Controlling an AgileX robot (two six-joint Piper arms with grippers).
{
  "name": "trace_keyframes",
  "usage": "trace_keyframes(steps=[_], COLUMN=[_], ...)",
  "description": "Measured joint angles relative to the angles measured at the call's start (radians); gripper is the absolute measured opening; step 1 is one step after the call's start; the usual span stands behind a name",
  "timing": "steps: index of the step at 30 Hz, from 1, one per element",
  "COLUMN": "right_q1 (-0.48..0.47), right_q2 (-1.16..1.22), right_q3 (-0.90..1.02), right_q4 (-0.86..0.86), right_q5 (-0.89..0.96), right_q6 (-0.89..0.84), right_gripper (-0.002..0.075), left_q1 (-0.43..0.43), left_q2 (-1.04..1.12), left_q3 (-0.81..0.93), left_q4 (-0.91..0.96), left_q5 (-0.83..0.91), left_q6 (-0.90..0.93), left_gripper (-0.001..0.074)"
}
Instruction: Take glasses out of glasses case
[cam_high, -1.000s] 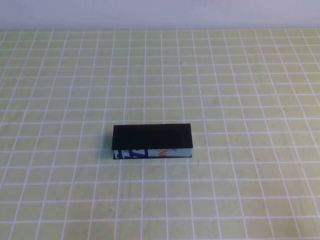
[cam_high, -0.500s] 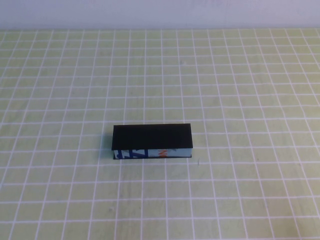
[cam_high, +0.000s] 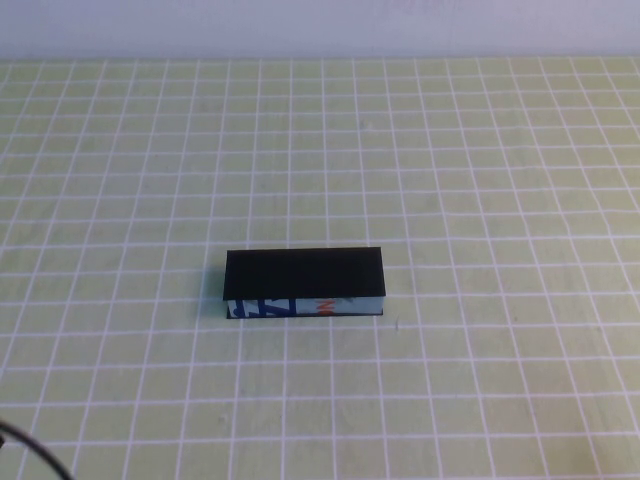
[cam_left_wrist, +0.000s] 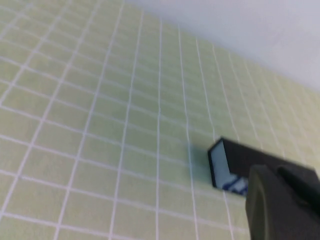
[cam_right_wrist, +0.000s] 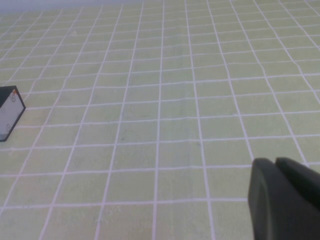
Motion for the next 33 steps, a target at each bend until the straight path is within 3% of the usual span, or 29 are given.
trace_keyframes(steps=[7, 11, 20, 33], right_q1=[0.000, 0.000, 0.000, 0.000], right_q2=[0.000, 0.000, 0.000, 0.000], right_q3=[0.000, 0.000, 0.000, 0.000], right_q4=[0.000, 0.000, 0.000, 0.000], right_q5=[0.000, 0.000, 0.000, 0.000], right_q6=[0.000, 0.000, 0.000, 0.000], right_gripper=[-0.0018, -0.0018, -0.0018, -0.0018], left_q1=[0.000, 0.000, -0.013, -0.213], left_q2=[0.489, 0.715, 1.130, 1.644], left_q3=[-0.361, -0.540, -0.839, -1.186], left_q4=[-0.026, -0.141, -0.345, -0.366], left_q5=[0.373, 0.483, 0.483, 0.427], left_q6=[0.267, 0.462, 0.737, 0.826], left_gripper=[-0.0004, -0.0004, -0.0004, -0.0004])
